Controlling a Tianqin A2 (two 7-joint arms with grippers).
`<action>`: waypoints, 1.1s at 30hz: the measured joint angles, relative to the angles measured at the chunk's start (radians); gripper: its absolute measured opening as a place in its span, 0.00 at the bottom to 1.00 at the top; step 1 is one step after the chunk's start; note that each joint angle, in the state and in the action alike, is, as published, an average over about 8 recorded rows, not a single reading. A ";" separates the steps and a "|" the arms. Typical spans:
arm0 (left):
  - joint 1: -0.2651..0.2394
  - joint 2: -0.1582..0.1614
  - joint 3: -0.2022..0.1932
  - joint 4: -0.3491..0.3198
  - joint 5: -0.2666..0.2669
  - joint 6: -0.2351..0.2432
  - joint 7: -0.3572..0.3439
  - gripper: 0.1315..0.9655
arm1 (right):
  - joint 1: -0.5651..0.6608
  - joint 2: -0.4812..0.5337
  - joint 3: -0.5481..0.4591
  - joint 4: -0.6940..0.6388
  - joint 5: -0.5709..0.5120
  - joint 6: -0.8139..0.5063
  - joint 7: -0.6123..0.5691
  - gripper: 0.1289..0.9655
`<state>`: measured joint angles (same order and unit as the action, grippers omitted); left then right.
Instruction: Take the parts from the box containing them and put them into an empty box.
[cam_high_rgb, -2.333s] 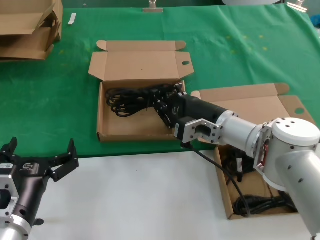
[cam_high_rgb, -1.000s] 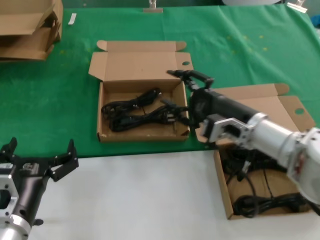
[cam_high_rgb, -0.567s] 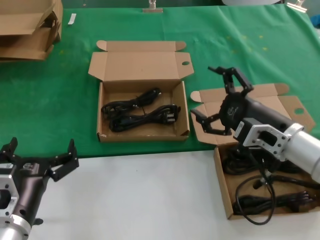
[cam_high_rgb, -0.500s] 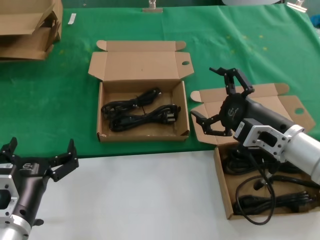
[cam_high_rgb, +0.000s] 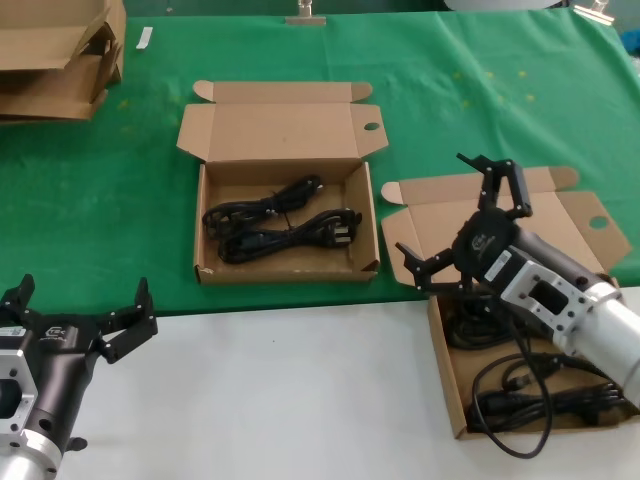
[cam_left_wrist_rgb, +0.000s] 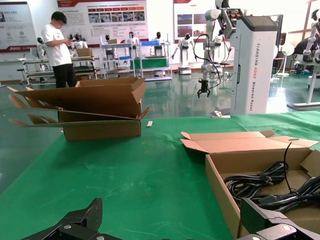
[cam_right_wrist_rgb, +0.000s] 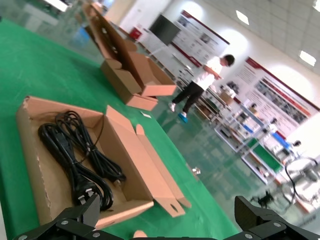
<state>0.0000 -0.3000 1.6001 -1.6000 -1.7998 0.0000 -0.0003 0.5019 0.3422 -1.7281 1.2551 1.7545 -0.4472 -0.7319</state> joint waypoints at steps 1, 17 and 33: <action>0.000 0.000 0.000 0.000 0.000 0.000 0.000 1.00 | -0.009 -0.001 0.002 0.006 0.001 0.008 0.012 0.93; 0.000 0.000 0.000 0.000 0.000 0.000 0.000 1.00 | -0.143 -0.012 0.037 0.099 0.013 0.128 0.209 1.00; 0.000 0.000 0.000 0.000 0.000 0.000 0.001 1.00 | -0.278 -0.023 0.071 0.191 0.025 0.248 0.405 1.00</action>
<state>0.0000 -0.3000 1.6000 -1.6000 -1.7998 0.0000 0.0003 0.2240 0.3189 -1.6572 1.4461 1.7797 -0.1996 -0.3268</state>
